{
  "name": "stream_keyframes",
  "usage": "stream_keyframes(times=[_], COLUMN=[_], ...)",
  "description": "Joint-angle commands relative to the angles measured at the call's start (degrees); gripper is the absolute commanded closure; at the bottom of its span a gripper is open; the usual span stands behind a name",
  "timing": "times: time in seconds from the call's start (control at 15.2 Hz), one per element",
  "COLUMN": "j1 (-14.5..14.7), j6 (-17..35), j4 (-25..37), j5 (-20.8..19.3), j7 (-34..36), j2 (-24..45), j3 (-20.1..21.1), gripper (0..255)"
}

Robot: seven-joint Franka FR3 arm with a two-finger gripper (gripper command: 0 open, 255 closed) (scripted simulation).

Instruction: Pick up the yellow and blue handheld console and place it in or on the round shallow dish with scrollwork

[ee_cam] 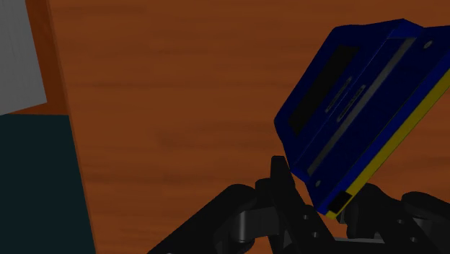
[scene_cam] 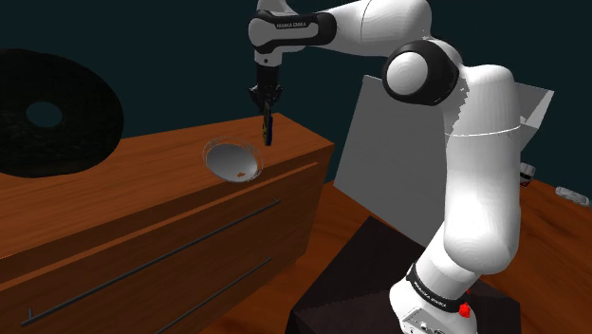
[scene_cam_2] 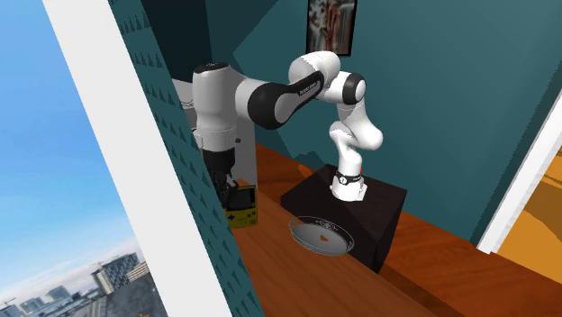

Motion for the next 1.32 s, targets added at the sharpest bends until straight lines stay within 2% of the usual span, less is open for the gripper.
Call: stream_keyframes(times=[0.0,0.33,1.25], j1=[0.0,0.0,-0.1], j6=[0.0,0.0,-12.7], j4=[0.0,0.0,15.8], j5=[0.0,0.0,0.1], j7=[0.0,0.0,-0.5], j2=[0.0,0.0,3.1], j3=[0.0,0.0,0.0], gripper=[255,255,255])
